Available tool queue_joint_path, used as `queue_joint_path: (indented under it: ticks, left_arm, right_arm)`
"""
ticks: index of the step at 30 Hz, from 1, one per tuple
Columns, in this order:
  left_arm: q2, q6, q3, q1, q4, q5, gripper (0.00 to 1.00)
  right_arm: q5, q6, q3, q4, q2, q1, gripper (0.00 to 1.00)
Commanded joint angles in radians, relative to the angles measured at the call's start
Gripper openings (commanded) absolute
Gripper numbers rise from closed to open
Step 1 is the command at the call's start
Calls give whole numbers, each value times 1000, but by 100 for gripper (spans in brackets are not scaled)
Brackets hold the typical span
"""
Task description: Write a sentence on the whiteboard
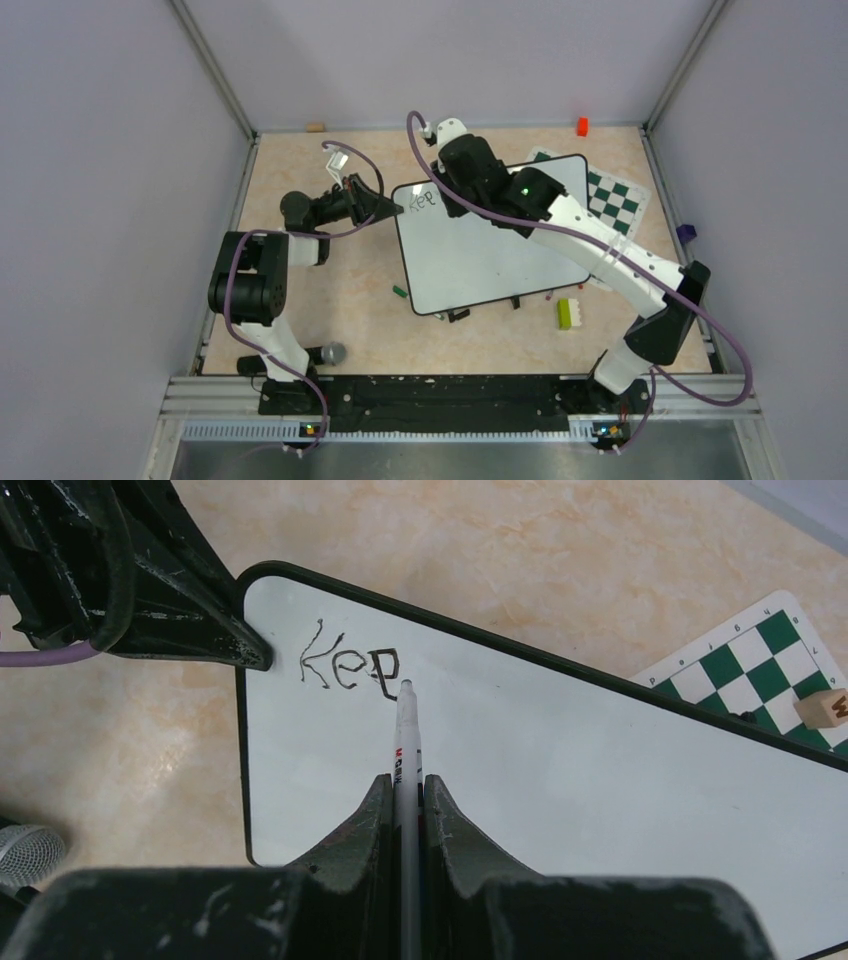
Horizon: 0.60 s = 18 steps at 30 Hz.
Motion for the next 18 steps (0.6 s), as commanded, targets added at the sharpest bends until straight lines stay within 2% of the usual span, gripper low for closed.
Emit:
queue_joint_path:
  ticks: [1,18]
  left_arm:
    - [-12,32,-5,-2,61,26,9]
    - [-14,33,-7,-2,60,27,9]
  right_arm:
    - [42,6,22,35,13,-5,0]
    - [72,5,-27,102,40,-13,0]
